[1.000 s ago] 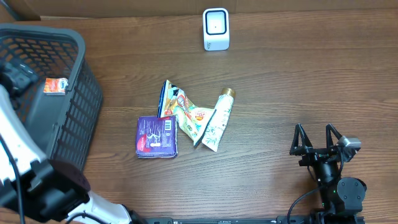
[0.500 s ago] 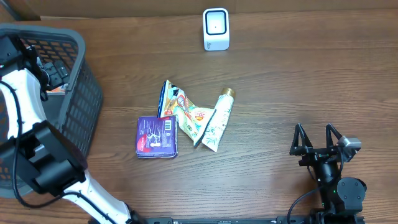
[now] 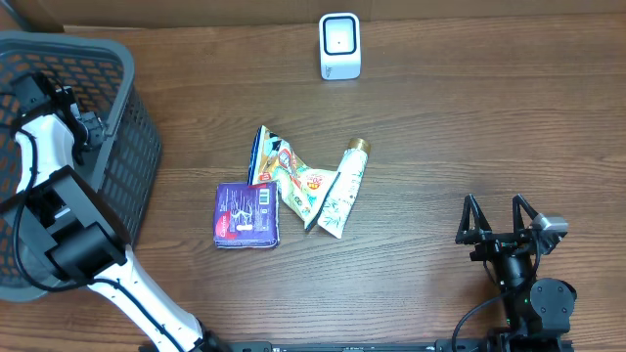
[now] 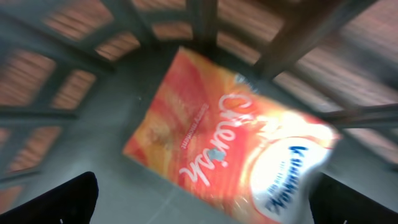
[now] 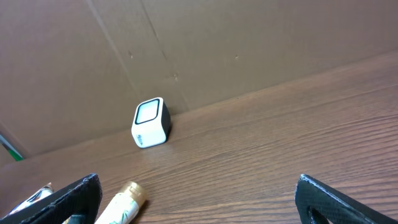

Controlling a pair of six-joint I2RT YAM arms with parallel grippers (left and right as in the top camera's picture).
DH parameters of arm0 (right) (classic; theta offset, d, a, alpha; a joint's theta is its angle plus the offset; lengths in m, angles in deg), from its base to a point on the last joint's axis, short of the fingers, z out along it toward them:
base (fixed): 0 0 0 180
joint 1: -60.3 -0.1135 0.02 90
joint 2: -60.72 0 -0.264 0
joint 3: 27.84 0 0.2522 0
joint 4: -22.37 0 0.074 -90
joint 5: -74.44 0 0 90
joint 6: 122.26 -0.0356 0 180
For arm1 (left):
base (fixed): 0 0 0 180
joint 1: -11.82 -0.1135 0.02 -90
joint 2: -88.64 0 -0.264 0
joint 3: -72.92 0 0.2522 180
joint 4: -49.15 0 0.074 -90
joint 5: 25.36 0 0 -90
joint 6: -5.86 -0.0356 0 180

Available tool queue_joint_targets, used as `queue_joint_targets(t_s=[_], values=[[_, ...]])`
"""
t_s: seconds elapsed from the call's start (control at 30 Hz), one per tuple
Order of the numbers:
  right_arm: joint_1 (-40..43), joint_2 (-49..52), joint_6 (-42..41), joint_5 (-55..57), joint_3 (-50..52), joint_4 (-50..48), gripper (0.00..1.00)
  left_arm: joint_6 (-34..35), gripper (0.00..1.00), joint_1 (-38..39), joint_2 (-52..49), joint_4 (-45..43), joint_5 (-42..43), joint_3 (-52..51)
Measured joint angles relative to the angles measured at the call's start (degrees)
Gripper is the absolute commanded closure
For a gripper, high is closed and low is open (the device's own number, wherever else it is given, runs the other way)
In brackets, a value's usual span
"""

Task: Scan the item barcode
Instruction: 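Grasp the orange snack bag inside the basket with the left gripper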

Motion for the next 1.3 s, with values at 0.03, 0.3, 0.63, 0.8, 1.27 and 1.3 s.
queue_joint_targets(t_s=[0.03, 0.3, 0.63, 0.8, 1.27, 1.3], values=[[0.0, 0.0, 0.0, 0.0, 0.0, 0.0, 0.0, 0.1, 0.19, -0.1, -0.5, -0.2, 0.7, 0.0], [0.0, 0.0, 0.0, 0.0, 0.0, 0.0, 0.0, -0.4, 0.96, -0.1, -0.9, -0.8, 1.0, 0.0], [0.0, 0.0, 0.0, 0.0, 0.0, 0.0, 0.0, -0.8, 0.96, -0.1, -1.0, -0.6, 0.4, 0.1], [0.0, 0.0, 0.0, 0.0, 0.0, 0.0, 0.0, -0.8, 0.96, 0.0, 0.7, 2.1, 0.4, 0.0], [0.0, 0.0, 0.0, 0.0, 0.0, 0.0, 0.0, 1.9, 0.96, 0.0, 41.5, 16.9, 14.5, -0.5], [0.0, 0.0, 0.0, 0.0, 0.0, 0.0, 0.0, 2.1, 0.96, 0.2, 44.1, 18.4, 18.1, -0.4]])
